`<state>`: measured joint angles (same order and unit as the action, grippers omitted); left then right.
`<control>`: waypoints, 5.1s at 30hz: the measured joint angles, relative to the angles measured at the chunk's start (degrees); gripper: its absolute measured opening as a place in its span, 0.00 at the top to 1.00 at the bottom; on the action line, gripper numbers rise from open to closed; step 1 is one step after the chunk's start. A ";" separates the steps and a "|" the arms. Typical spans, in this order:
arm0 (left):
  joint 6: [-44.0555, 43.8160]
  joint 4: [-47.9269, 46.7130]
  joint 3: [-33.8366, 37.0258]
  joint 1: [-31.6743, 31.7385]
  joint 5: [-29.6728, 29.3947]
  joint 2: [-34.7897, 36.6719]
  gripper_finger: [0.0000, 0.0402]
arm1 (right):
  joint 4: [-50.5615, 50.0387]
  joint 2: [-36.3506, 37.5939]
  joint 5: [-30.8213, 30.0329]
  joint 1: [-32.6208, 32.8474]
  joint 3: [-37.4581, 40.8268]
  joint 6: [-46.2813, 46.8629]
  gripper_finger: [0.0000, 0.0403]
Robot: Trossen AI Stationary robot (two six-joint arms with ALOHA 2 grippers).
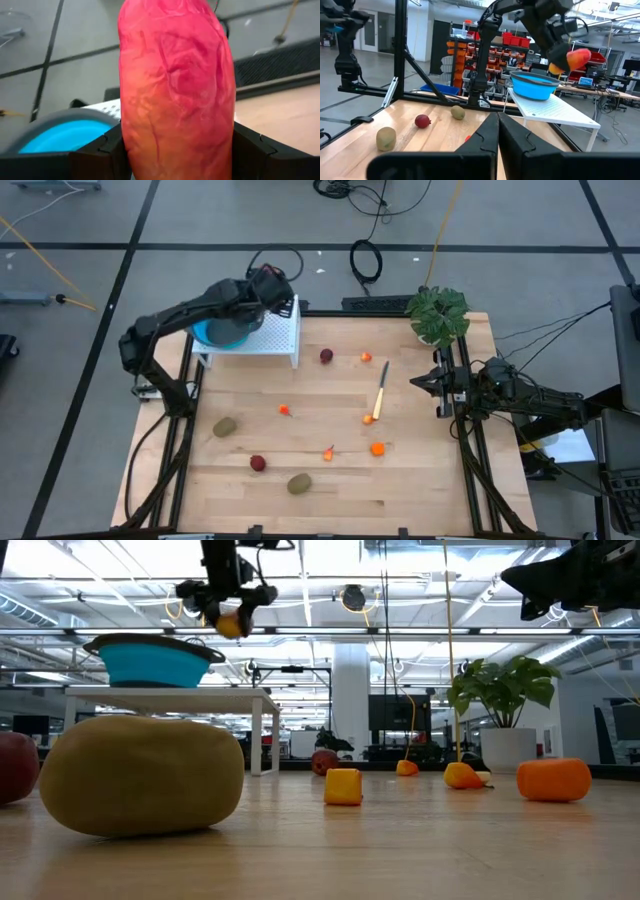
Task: Pick & Place Fruit
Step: Put the orange mango into the blue strainer bowl on the shelf, then put the brown kiwi into the blue strainer bowl on the shelf
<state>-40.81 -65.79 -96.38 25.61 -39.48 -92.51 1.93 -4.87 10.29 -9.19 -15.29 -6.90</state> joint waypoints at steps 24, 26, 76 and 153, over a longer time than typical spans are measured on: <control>-6.64 -21.72 0.43 7.95 6.39 8.92 0.41 | -0.04 -0.01 -0.18 0.01 -0.02 0.00 1.00; -7.92 -21.95 1.19 7.73 7.59 8.90 0.41 | -0.04 0.00 -0.18 0.01 -0.02 0.00 1.00; -7.85 -17.02 16.46 11.55 14.00 8.85 0.40 | -0.04 -0.01 0.00 0.02 -0.02 0.00 1.00; -24.70 -5.70 9.73 -44.63 25.28 6.46 0.99 | -0.11 0.01 0.32 0.02 -0.02 0.02 1.00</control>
<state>-65.50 -71.49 -86.65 -19.02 -14.21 -86.05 1.83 -4.86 10.61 -9.17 -15.31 -6.87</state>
